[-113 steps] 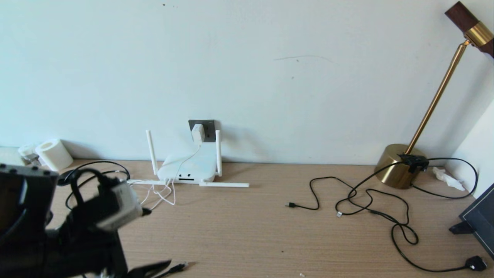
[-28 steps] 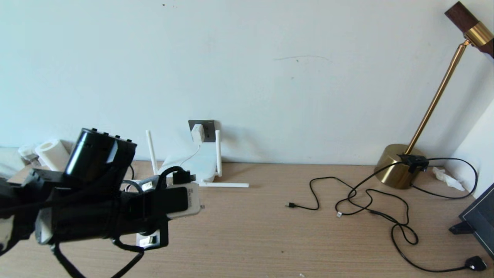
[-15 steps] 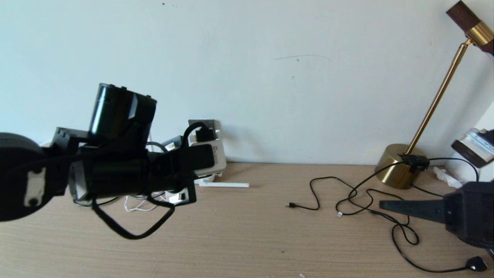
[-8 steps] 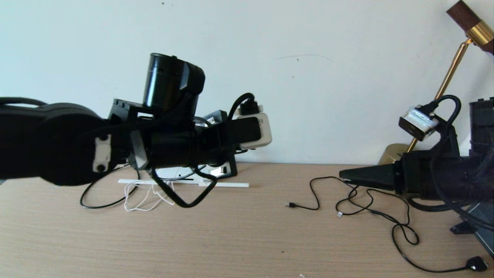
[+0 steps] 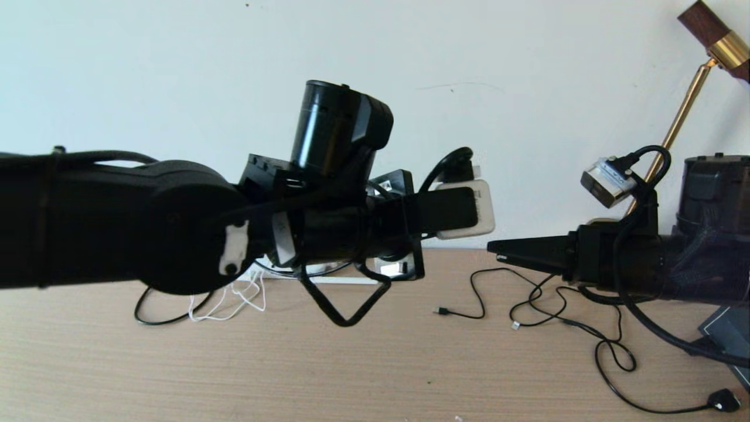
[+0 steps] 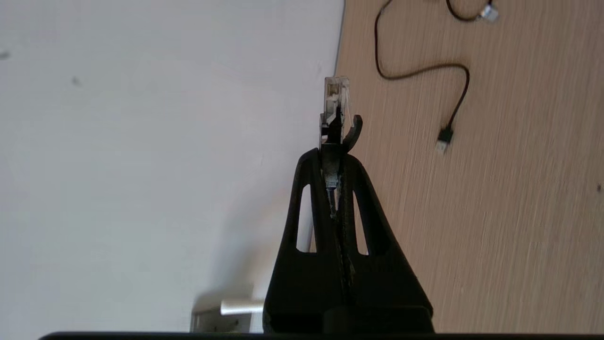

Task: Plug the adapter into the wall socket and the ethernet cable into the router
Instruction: Hand it to the other hand

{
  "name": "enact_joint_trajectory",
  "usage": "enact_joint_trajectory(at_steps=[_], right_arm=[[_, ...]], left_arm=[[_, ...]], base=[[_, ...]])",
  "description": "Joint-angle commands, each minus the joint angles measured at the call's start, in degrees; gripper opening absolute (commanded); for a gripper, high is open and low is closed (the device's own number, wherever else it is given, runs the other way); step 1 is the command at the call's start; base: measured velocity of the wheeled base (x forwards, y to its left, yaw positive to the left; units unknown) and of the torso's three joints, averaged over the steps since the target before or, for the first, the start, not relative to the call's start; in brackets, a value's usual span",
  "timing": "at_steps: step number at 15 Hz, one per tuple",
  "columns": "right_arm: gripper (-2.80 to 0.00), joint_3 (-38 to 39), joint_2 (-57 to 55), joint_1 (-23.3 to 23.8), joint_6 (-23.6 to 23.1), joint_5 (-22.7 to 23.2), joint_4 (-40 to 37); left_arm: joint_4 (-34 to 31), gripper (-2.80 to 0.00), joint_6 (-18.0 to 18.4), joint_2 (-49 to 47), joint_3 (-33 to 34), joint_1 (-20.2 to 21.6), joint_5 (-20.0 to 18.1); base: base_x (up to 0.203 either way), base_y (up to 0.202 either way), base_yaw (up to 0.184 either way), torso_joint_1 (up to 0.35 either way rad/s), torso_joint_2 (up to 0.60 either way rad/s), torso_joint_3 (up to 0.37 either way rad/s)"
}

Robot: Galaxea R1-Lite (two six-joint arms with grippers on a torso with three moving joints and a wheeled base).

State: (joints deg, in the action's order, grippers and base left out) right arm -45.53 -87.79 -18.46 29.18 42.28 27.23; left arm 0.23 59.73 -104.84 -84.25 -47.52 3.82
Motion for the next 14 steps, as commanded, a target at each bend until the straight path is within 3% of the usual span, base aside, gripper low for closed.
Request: enact_joint_trajectory(at_steps=[1,8,10,14], right_arm=[[0.0,-0.3,-1.2,-0.2,0.1,0.3,0.3],[0.0,-2.3,-1.5,-0.1,1.5,0.3,1.8],[0.0,-2.1,-1.6,-0.1,1.3,0.4,1.9],[0.0,-1.4,-1.5,-0.1,1.2,0.6,2.2]], left_arm=[[1.3,-2.8,0.3,-2.1,-0.3,-1.1,0.0],[1.5,-2.8,0.2,-3.3,-1.0,-1.9,-0.5],[2.2,-2.8,0.2,-3.5,-1.2,-2.0,-2.8],[3.3,-2.8,0.1,-3.6,-1.3,-2.8,-3.3]], base=[[0.0,0.0,0.0,0.0,0.0,0.0],[0.0,0.0,0.0,0.0,0.0,0.0],[0.0,0.0,0.0,0.0,0.0,0.0],[0.0,0.0,0.0,0.0,0.0,0.0]])
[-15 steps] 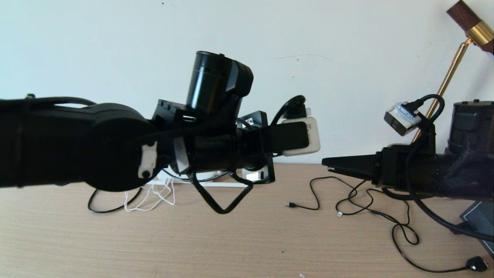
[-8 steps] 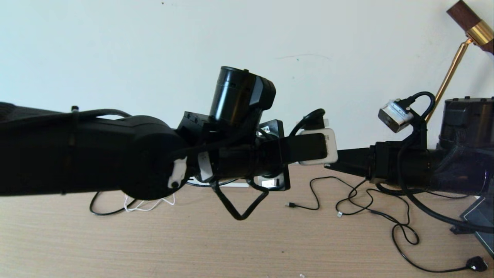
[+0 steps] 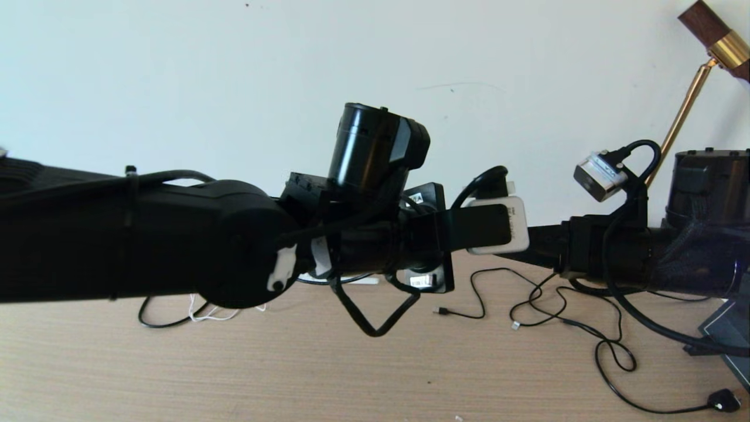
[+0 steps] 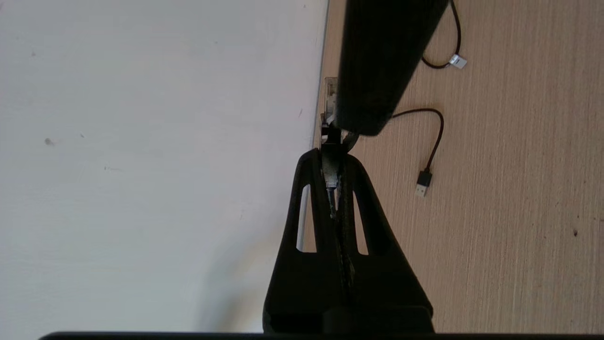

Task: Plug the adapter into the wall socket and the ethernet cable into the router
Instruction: Hand it to the other hand

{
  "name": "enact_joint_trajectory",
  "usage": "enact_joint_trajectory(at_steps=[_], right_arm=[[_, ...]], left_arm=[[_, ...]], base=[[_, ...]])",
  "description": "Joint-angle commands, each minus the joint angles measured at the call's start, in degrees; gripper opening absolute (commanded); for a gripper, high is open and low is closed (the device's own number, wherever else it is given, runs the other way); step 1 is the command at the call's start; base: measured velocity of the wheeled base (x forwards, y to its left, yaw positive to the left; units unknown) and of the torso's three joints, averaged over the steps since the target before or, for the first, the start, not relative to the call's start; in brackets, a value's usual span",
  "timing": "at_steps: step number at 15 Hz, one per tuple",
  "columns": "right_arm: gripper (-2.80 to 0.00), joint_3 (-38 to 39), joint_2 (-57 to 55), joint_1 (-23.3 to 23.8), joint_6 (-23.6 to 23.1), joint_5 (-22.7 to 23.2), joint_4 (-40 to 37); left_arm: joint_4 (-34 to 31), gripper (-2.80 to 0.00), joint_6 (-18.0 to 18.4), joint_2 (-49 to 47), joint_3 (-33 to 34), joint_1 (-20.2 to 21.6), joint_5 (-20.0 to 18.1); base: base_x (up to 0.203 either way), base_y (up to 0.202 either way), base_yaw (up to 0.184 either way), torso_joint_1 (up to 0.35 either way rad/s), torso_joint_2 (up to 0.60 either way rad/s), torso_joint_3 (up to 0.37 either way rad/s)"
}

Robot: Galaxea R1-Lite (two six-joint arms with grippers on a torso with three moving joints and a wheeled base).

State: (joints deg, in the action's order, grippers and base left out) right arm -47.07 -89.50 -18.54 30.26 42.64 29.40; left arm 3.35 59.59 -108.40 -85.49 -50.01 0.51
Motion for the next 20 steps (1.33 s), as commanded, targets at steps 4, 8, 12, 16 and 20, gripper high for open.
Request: enact_joint_trajectory(at_steps=[4,8,12,16,20], right_arm=[[0.0,0.6,0.1,-0.1,0.4,0.2,2.6],[0.0,0.9,0.1,-0.9,0.4,0.2,3.5],[-2.8,1.6,-0.1,-0.9,0.4,0.2,4.4],[-2.8,2.3,0.1,-0.9,0.3,0.1,5.1],[-2.8,2.7,0.2,-0.9,0.2,0.1,5.2]], left_arm=[[0.2,-2.8,0.2,-0.1,-0.1,-1.2,-0.5],[0.2,-2.8,0.2,0.1,-0.1,-1.5,-1.2],[0.2,-2.8,0.3,0.0,0.0,-1.6,-1.2],[0.3,-2.8,0.4,0.0,0.1,-1.6,-1.2],[0.3,-2.8,0.5,0.1,0.5,-1.8,-1.2]], base=[[0.0,0.0,0.0,0.0,0.0,0.0],[0.0,0.0,0.0,0.0,0.0,0.0],[0.0,0.0,0.0,0.0,0.0,0.0],[0.0,0.0,0.0,0.0,0.0,0.0],[0.0,0.0,0.0,0.0,0.0,0.0]])
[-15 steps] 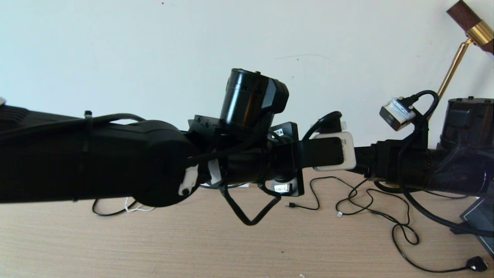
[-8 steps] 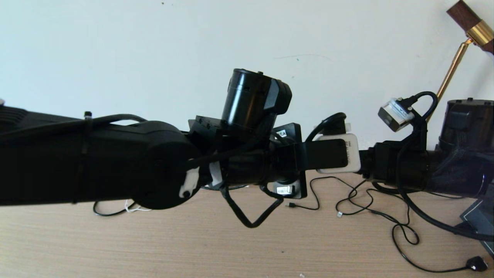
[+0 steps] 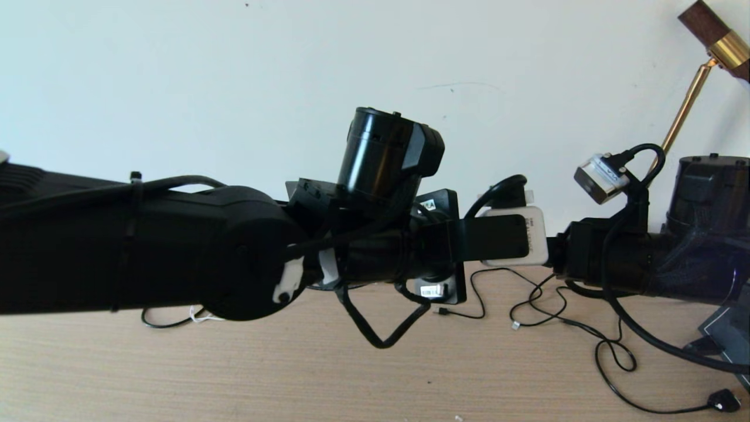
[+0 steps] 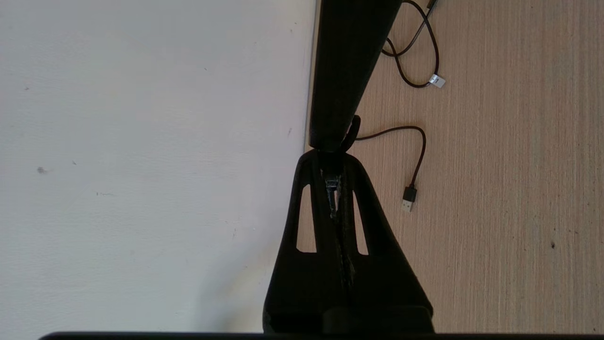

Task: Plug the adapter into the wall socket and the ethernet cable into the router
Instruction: Hand it to the other hand

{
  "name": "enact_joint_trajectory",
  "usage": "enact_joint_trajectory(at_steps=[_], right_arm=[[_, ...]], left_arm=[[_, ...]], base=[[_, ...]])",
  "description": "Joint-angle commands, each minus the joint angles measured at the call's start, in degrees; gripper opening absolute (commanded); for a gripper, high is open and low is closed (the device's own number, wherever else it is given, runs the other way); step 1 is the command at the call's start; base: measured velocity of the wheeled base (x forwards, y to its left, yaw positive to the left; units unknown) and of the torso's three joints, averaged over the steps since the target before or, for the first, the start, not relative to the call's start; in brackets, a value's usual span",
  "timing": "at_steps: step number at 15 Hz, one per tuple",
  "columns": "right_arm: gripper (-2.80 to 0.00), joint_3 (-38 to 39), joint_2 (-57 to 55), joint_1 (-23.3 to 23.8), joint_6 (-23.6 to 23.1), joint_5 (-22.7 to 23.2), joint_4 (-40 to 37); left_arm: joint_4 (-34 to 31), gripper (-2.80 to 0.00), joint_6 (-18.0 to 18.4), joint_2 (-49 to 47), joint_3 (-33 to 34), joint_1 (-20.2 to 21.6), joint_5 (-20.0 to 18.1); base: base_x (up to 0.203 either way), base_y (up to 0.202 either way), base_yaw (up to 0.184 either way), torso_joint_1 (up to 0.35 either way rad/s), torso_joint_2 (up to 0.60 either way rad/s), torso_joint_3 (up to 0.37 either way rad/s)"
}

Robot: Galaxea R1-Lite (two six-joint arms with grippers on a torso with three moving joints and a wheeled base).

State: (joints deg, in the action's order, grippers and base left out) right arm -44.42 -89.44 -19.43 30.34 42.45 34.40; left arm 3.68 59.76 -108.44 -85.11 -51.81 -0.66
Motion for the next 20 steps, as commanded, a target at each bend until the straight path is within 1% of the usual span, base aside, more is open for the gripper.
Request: enact_joint_trajectory(at_steps=[1,4,5,7,10,11,12,13,14,15,16,17,18,19,20], right_arm=[[-2.8,0.2,0.2,0.0,0.2,0.3,0.2],[-2.8,0.6,0.2,0.0,0.2,0.2,0.2],[-2.8,0.9,0.2,0.0,0.2,0.2,0.3],[-2.8,1.5,0.2,0.0,0.4,0.1,1.3],[-2.8,2.8,0.2,0.0,0.6,-0.1,2.5],[-2.8,3.3,0.4,0.0,0.6,-0.2,2.6],[-2.8,3.7,1.0,0.0,1.1,-0.9,2.6],[-2.8,3.7,1.4,0.0,3.2,-2.0,2.6],[-2.8,3.3,2.0,0.0,7.1,-3.2,2.5],[-2.8,2.6,2.5,0.0,13.0,-4.1,2.4],[-2.8,1.5,3.2,0.0,20.9,-4.7,2.1],[-2.8,0.3,3.6,0.0,28.6,-4.8,1.4],[-2.8,-1.0,3.8,0.0,34.2,-4.5,0.3],[-2.8,-2.1,3.9,0.0,38.1,-1.9,-1.4],[-2.8,-2.8,4.0,0.0,41.5,1.0,-2.1]], left_arm=[[0.0,-2.8,0.4,0.2,0.1,0.0,0.0],[0.3,-2.8,0.2,0.1,0.6,-0.1,0.0],[0.3,0.0,0.2,0.1,0.7,-0.1,0.0],[0.8,0.0,0.2,0.0,0.7,-0.4,0.0],[4.3,0.0,0.2,0.1,2.2,-0.4,0.0],[4.3,0.0,0.3,0.4,2.3,-0.3,0.0],[4.4,0.0,0.4,0.8,2.8,-0.2,0.1],[4.5,0.0,0.5,1.7,3.9,0.0,0.0],[5.0,0.0,0.5,3.2,5.7,0.4,-0.1],[6.8,0.0,0.6,4.4,7.8,0.8,-0.1],[10.8,0.0,0.7,5.5,10.7,1.2,-0.2],[16.4,0.0,1.1,6.4,13.8,1.8,-0.9],[22.1,0.0,1.6,6.9,16.8,2.4,-2.1],[28.3,0.0,2.4,7.1,19.8,2.9,-3.5],[32.7,0.0,2.9,7.1,22.6,3.1,-4.8]], base=[[0.0,0.0,0.0,0.0,0.0,0.0],[0.0,0.0,0.0,0.0,0.0,0.0],[0.0,0.0,0.0,0.0,0.0,0.0],[0.0,0.0,0.0,0.0,0.0,0.0],[0.0,0.0,0.0,0.0,0.0,0.0],[0.0,0.0,0.0,0.0,0.0,0.0],[0.0,0.0,0.0,0.0,0.0,0.0],[0.0,0.0,0.0,0.0,0.0,0.0],[0.0,0.0,0.0,0.0,0.0,0.0],[0.0,0.0,0.0,0.0,0.0,0.0],[0.0,0.0,0.0,0.0,0.0,0.0],[0.0,0.0,0.0,0.0,0.0,0.0],[0.0,0.0,0.0,0.0,0.0,0.0],[0.0,0.0,0.0,0.0,0.0,0.0],[0.0,0.0,0.0,0.0,0.0,0.0]])
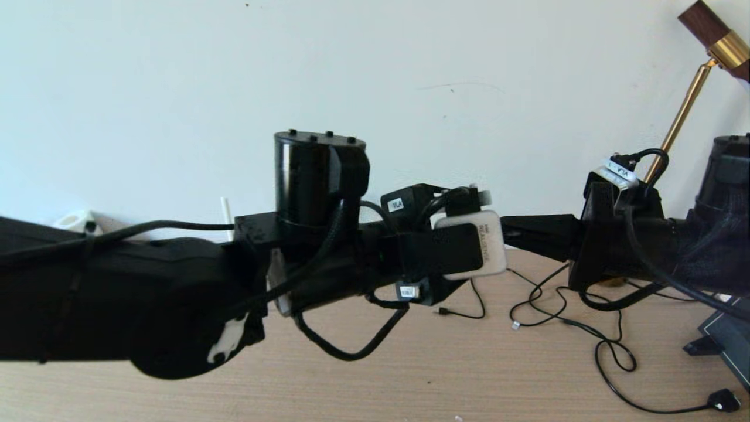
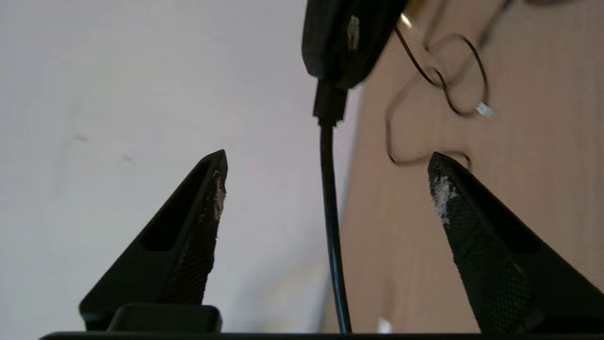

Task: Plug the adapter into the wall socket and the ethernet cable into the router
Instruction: Hand it to the other hand

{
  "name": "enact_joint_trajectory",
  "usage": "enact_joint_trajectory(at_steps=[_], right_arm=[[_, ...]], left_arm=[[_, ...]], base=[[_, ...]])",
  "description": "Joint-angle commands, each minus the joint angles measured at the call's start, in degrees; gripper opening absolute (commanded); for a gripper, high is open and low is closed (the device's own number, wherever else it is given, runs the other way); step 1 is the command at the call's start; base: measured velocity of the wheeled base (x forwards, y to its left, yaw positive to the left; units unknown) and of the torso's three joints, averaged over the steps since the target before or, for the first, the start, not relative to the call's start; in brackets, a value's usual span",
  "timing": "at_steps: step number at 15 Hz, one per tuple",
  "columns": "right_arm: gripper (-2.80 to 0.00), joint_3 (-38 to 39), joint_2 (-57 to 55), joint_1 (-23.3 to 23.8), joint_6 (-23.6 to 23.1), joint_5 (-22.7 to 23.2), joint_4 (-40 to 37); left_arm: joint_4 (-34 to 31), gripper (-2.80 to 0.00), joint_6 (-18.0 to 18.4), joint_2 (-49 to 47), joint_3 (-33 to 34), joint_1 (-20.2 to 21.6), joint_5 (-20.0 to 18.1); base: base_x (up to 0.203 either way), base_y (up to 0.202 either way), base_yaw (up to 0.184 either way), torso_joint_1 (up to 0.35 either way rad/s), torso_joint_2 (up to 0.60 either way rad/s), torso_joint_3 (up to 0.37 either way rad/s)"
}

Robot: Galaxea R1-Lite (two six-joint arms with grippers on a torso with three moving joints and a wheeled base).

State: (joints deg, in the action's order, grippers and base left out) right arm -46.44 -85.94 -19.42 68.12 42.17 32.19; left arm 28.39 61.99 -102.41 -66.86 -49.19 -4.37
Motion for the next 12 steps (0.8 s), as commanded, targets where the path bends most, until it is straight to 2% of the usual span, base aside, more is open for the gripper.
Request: enact_joint_trajectory(at_steps=[1,3,4,6,7,9,12], right_arm=[[-2.8,-1.3,0.5,0.0,7.8,3.8,-0.1],[-2.8,-2.4,0.4,0.0,15.8,8.4,-0.2],[-2.8,-2.5,0.3,0.0,16.8,9.2,-0.2],[-2.8,-2.7,0.0,0.0,17.5,9.4,-0.3],[-2.8,-2.7,0.0,0.0,18.0,10.4,-0.3],[-2.8,-2.5,0.1,0.1,18.4,13.2,-1.2],[-2.8,-2.7,0.0,0.1,18.3,14.9,-2.3]], left_arm=[[11.3,0.0,1.0,1.1,7.0,0.6,-2.3],[19.2,0.0,1.8,1.4,11.9,0.7,-4.8],[22.2,0.0,2.3,1.2,13.0,0.6,-6.8],[25.6,0.0,3.2,1.3,13.9,0.7,-13.1],[27.3,0.0,3.7,1.4,14.1,0.7,-14.8],[28.0,0.0,4.0,1.1,14.1,0.6,-15.8],[28.1,0.0,5.9,1.5,14.3,0.8,-20.0]], base=[[0.0,0.0,0.0,0.0,0.0,0.0],[0.0,0.0,0.0,0.0,0.0,0.0],[0.0,0.0,0.0,0.0,0.0,0.0],[0.0,0.0,0.0,0.0,0.0,0.0],[0.0,0.0,0.0,0.0,0.0,0.0],[0.0,0.0,0.0,0.0,0.0,0.0],[0.0,0.0,0.0,0.0,0.0,0.0]])
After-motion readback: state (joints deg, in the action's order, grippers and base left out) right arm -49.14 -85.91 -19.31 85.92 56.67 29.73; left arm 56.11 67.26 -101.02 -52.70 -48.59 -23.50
